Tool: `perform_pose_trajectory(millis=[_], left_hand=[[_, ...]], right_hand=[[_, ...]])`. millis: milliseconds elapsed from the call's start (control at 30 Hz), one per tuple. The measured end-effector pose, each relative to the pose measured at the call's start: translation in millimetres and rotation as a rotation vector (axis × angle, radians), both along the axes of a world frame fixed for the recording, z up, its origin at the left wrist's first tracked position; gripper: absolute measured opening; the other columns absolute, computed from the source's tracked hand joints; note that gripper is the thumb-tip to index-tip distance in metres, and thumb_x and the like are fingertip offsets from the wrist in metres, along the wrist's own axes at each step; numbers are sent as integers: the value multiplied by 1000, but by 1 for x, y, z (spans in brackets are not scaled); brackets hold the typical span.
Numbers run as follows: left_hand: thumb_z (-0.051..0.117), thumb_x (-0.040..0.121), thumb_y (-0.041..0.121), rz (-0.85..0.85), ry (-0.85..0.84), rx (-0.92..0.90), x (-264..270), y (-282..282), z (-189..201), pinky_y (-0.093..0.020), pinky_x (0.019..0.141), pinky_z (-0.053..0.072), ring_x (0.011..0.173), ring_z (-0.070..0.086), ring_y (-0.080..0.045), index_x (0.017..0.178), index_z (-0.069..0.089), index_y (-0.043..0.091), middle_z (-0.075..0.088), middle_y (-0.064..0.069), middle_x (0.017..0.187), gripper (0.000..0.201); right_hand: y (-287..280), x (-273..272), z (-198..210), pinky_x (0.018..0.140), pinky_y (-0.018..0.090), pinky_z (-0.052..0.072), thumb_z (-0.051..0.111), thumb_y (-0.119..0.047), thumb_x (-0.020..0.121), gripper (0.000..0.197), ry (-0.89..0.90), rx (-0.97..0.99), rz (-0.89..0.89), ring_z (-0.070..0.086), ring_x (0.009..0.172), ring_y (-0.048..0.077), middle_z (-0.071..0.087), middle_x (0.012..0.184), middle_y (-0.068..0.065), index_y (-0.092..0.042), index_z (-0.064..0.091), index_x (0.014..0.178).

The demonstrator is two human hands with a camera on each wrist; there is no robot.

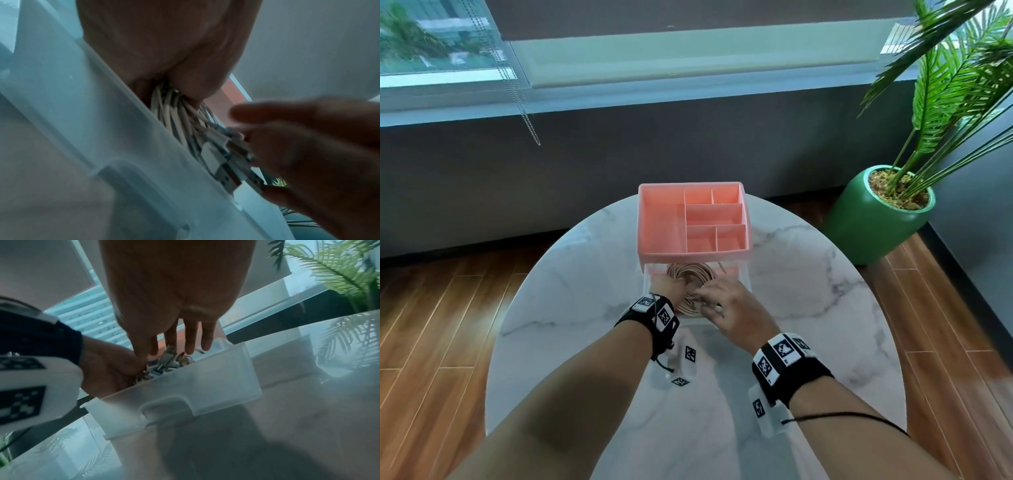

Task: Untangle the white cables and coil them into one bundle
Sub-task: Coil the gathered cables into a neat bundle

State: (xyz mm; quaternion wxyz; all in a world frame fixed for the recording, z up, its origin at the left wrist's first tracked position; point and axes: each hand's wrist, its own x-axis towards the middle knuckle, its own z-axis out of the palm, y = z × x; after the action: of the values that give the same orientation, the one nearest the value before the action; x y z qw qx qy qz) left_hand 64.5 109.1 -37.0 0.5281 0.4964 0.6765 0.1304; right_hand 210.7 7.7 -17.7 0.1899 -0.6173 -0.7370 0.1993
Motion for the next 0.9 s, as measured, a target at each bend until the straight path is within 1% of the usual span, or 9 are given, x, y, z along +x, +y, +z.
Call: perform_pose_trajectory(millis=[67,167,267,367,500,633,733,800,900], left_hand=[[61,97,35,-3,16,-11,-2,0,4,-44,71,61,95,70,-37,120,62,-6,70,-21,107,47],[62,95,38,-53,91,26,-6,-2,9,-35,55,59,71,67,-26,108,62,-5,67,-13,82,45],[67,93,38,-99,118,63,-15,-4,10,-38,58,60,64,66,-28,100,63,-7,66,-14,77,45],[70,91,34,-161,168,138,-25,-9,12,-39,67,60,74,70,-32,101,63,-10,71,-22,88,45],[73,88,28,-258,239,270,-35,-23,22,-34,73,51,94,66,-34,110,60,-2,69,-18,105,39],[73,85,11,-412,194,576,-50,-42,28,-24,83,43,107,64,-30,127,60,5,68,-13,117,44],[77,85,19,-530,185,680,-67,-46,18,-30,96,50,108,64,-27,129,62,9,61,-10,129,48],[77,86,25,-604,212,732,-75,-49,11,-34,96,52,111,63,-26,125,67,11,57,-9,135,42],[74,88,35,-701,289,824,-79,-56,8,-37,99,50,121,58,-27,123,69,13,55,-9,139,42]], right_hand=[[3,-2,-3,100,37,47,59,-36,96,32,23,-48,-1,54,114,19,60,128,-5,-21,66,124],[8,-2,-1,99,32,46,63,-27,95,28,57,-46,-15,58,111,19,63,125,-2,-17,70,121],[9,-4,2,95,18,40,66,-20,93,28,60,-43,-17,60,109,18,65,123,1,-14,71,120],[9,-7,-2,94,14,38,68,-15,91,27,77,-26,-32,60,108,17,66,120,2,-15,72,118],[14,-11,-9,100,32,47,70,-13,89,26,31,-5,-36,59,108,23,67,116,5,-14,74,115],[16,-10,-15,97,42,48,66,-21,92,24,1,-17,5,57,108,26,65,119,2,-18,74,115],[14,-2,-17,104,46,43,55,-39,98,36,22,-113,39,53,121,26,58,135,0,-22,66,128],[11,8,-14,112,47,36,55,-48,96,49,-60,-191,68,42,134,24,48,148,-2,-27,55,140],[5,15,-10,115,50,32,56,-55,93,64,-205,-237,132,31,141,25,33,158,-5,-32,39,150]])
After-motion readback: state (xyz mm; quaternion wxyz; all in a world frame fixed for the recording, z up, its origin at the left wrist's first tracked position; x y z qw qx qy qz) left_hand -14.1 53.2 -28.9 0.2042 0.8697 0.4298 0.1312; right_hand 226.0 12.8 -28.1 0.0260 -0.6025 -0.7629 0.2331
